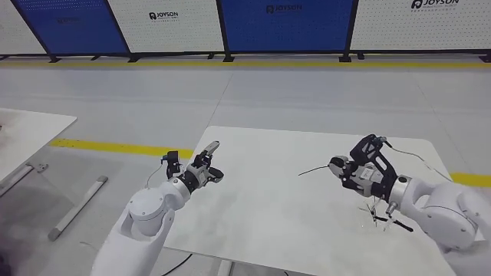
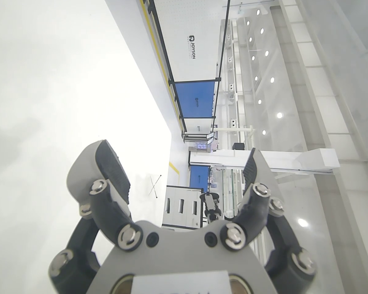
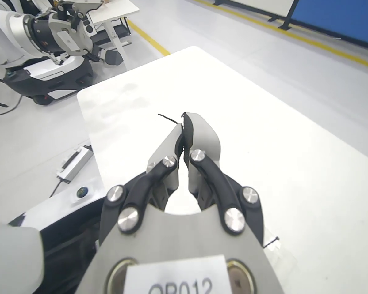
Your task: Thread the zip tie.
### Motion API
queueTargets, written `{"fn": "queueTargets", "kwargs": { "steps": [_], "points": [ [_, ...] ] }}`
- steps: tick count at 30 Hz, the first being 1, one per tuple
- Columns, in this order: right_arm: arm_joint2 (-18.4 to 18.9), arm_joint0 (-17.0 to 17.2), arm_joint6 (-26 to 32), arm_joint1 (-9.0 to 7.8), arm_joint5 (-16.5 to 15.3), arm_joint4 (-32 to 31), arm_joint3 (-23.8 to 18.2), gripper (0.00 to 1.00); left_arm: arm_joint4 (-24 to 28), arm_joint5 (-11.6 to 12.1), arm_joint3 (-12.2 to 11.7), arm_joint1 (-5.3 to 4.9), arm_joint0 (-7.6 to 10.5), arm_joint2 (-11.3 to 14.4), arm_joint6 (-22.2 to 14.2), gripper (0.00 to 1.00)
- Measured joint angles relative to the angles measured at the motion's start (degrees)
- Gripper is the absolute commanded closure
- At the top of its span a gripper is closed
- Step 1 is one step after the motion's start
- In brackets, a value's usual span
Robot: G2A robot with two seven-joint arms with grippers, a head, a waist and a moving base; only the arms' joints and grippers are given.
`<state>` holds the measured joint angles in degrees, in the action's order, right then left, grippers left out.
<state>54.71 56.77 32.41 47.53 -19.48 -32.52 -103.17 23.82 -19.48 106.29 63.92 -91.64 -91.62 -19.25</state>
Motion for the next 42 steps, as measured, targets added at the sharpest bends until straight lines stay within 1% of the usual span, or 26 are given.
{"fn": "queueTargets", "kwargs": {
  "steps": [2, 4, 6, 7, 17, 18, 20, 23, 25, 26, 30, 32, 35, 39, 41, 42],
  "points": [
    [-2.2, -1.0, -2.3, -0.44, 0.0, -2.8, 0.3, 1.00, 0.0, 0.0, 0.0, 0.00, 0.00, 0.0, 0.0, 0.00],
    [-5.2, -2.7, -4.4, -1.02, 0.0, -5.1, 1.4, 1.00, 0.0, 0.0, 0.0, 0.00, 0.00, 0.0, 0.0, 0.00],
    [-8.2, -4.5, -6.3, -1.53, 0.0, -4.9, 2.5, 1.00, 0.0, 0.0, 0.0, 0.00, 0.00, 0.0, 0.0, 0.00],
    [-8.8, -4.9, -6.8, -1.62, 0.0, -4.5, 2.7, 1.00, 0.0, 0.0, 0.0, 0.00, 0.00, 0.0, 0.0, 0.00],
    [-8.7, -4.9, -6.7, -1.62, 0.0, -4.4, 2.6, 1.00, 0.4, 0.0, -0.2, 0.04, 0.17, 0.2, 0.3, 0.00],
    [-8.7, -4.9, -6.7, -1.62, 0.0, -4.4, 2.6, 1.00, 1.5, 0.0, -0.6, 0.08, 0.52, 0.6, 0.2, 0.00],
    [-8.7, -4.9, -6.7, -1.62, 0.0, -4.4, 2.7, 1.00, 4.4, 0.0, -1.7, 0.01, 1.22, 1.2, -1.2, 0.00],
    [-8.7, -4.9, -6.7, -1.62, 0.0, -4.4, 2.7, 1.00, 9.2, 0.0, -3.5, -0.72, 2.78, 2.6, -3.2, 0.00],
    [-8.7, -4.9, -6.7, -1.62, 0.0, -4.4, 2.7, 1.00, 12.1, 0.0, -4.9, -1.71, 3.79, 4.4, -5.3, 0.00],
    [-8.7, -4.9, -6.7, -1.62, 0.0, -4.4, 2.7, 1.00, 13.5, 0.0, -5.6, -2.27, 4.32, 5.3, -6.1, 0.00],
    [-8.7, -4.9, -6.7, -1.62, 0.0, -4.4, 2.7, 1.00, 21.9, 0.0, -8.9, -5.33, 7.19, 10.8, -7.5, 0.00],
    [-8.7, -4.9, -6.7, -1.62, 0.0, -4.4, 2.7, 1.00, 23.3, 0.0, -9.1, -5.56, 7.38, 11.3, -7.6, 0.00],
    [-8.7, -4.9, -6.7, -1.62, 0.0, -4.4, 2.7, 1.00, 22.2, 0.0, -9.0, -5.47, 7.29, 11.1, -7.6, 0.00],
    [-8.7, -4.8, -6.7, -1.61, 0.0, -4.5, 2.6, 1.00, 22.3, 0.0, -9.1, -5.44, 7.26, 11.3, -7.6, 0.00],
    [-8.8, -4.7, -6.7, -1.54, 0.1, -6.2, 2.0, 1.00, 23.5, 0.0, -9.2, -5.38, 7.31, 11.8, -7.6, 0.00],
    [-9.0, -4.7, -6.7, -1.45, 0.0, -8.0, 1.3, 1.00, 25.4, 0.0, -9.5, -5.38, 7.49, 12.3, -8.0, 0.00]
  ]
}}
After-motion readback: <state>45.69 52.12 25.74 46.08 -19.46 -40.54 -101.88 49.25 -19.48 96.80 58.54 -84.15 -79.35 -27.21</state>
